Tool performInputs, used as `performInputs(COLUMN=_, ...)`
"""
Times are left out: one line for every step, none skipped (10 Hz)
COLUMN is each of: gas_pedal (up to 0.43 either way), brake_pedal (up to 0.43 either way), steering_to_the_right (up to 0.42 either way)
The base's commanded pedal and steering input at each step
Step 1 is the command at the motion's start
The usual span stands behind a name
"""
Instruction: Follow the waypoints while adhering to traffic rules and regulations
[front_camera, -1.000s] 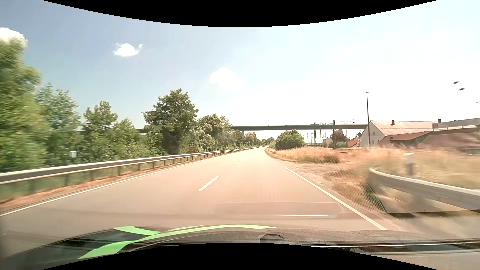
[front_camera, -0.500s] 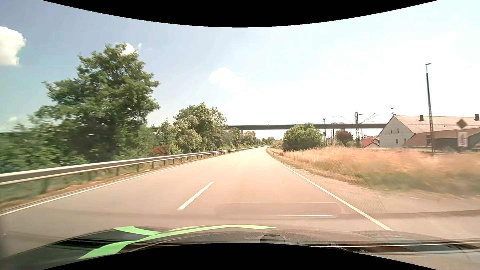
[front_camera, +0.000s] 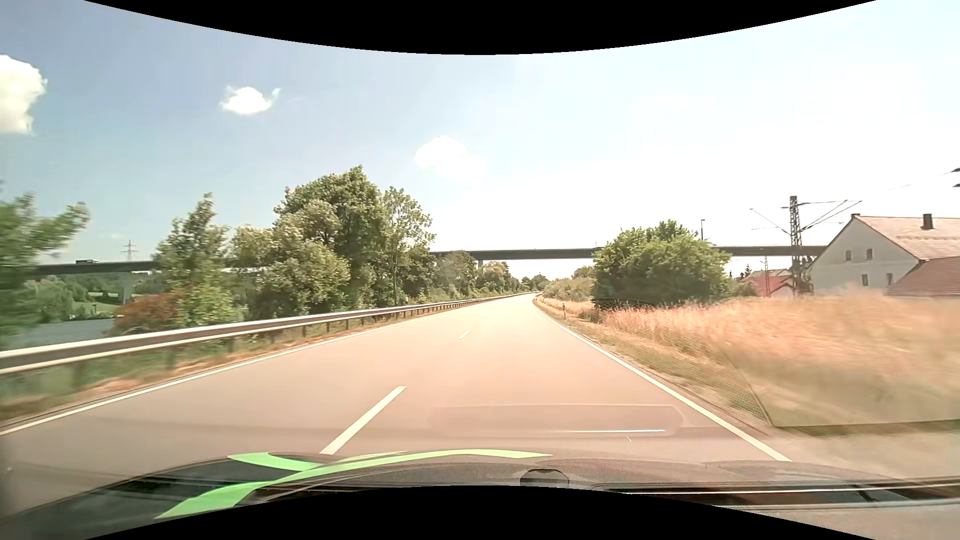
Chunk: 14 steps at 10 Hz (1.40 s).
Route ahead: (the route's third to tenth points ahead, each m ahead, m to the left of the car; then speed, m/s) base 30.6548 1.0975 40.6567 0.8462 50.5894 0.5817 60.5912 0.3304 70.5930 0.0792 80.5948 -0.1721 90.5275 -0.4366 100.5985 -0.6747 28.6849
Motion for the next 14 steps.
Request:
performInputs(gas_pedal=0.358, brake_pedal=0.000, steering_to_the_right=0.001)
performInputs(gas_pedal=0.358, brake_pedal=0.000, steering_to_the_right=0.001)
performInputs(gas_pedal=0.350, brake_pedal=0.000, steering_to_the_right=0.001)
performInputs(gas_pedal=0.280, brake_pedal=0.000, steering_to_the_right=0.002)
performInputs(gas_pedal=0.260, brake_pedal=0.000, steering_to_the_right=0.003)
performInputs(gas_pedal=0.248, brake_pedal=0.000, steering_to_the_right=0.003)
performInputs(gas_pedal=0.248, brake_pedal=0.000, steering_to_the_right=0.003)
performInputs(gas_pedal=0.248, brake_pedal=0.000, steering_to_the_right=0.003)
performInputs(gas_pedal=0.248, brake_pedal=0.000, steering_to_the_right=0.003)
performInputs(gas_pedal=0.248, brake_pedal=0.000, steering_to_the_right=0.003)
performInputs(gas_pedal=0.248, brake_pedal=0.000, steering_to_the_right=0.003)
performInputs(gas_pedal=0.260, brake_pedal=0.000, steering_to_the_right=0.003)
performInputs(gas_pedal=0.280, brake_pedal=0.000, steering_to_the_right=0.003)
performInputs(gas_pedal=0.299, brake_pedal=0.000, steering_to_the_right=0.003)
